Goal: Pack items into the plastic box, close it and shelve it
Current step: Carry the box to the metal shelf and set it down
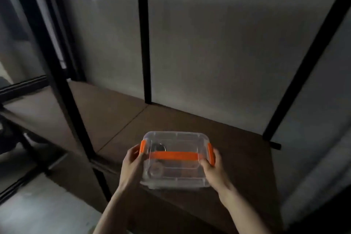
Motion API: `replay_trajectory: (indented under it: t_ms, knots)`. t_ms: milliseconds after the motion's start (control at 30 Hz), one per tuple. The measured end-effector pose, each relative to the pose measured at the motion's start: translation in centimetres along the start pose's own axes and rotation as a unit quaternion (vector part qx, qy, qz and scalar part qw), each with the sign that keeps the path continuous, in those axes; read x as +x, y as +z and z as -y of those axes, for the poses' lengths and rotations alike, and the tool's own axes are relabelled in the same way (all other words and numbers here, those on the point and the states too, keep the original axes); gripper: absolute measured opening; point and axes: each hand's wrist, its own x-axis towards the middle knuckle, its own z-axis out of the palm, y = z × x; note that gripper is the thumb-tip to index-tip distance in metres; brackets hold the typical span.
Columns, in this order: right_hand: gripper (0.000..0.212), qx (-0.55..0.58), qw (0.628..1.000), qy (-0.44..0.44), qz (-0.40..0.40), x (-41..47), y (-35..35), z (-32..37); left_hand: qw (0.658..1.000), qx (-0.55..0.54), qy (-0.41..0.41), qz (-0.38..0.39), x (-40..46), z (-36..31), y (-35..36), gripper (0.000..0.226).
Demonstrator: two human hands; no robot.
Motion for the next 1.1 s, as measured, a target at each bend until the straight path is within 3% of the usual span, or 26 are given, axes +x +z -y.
replay_trajectory:
  t_ms: [133, 267, 400, 600, 800, 933, 1100]
  knots:
    - [0.061, -0.023, 0.996, 0.01, -0.088, -0.4, -4.3, -2.6, 0.995, -0.004, -0.005, 0.099, -0.2, -0.1, 5.0, 0.063]
    - [0.061, -0.026, 0.992, 0.034, -0.118, -0.7, -6.8, -4.7, 0.993, 0.009, -0.018, 0.113, -0.3, 0.4, 8.1, 0.063]
    - [0.052, -0.007, 0.991, 0.062, -0.116, -0.7, -8.1, -6.4, 0.988, 0.05, -0.01, 0.148, -0.9, 0.3, 10.2, 0.019]
    - [0.05, 0.008, 0.989, 0.097, -0.111, 0.2, -8.7, -8.6, 0.984, 0.055, -0.022, 0.165, -0.2, 1.3, 12.0, 0.035]
    - [0.044, 0.011, 0.982, 0.135, -0.132, 1.5, -7.3, -10.1, 0.98, 0.048, -0.054, 0.186, 1.4, 3.0, 12.4, 0.027]
    - [0.04, 0.004, 0.974, 0.165, -0.158, 2.3, -6.3, -10.6, 0.973, 0.035, -0.076, 0.215, 2.6, 4.3, 12.2, 0.042]
    - [0.055, 0.004, 0.967, 0.2, -0.159, 2.7, -5.1, -11.2, 0.963, 0.016, -0.09, 0.254, 3.4, 5.7, 11.6, 0.055]
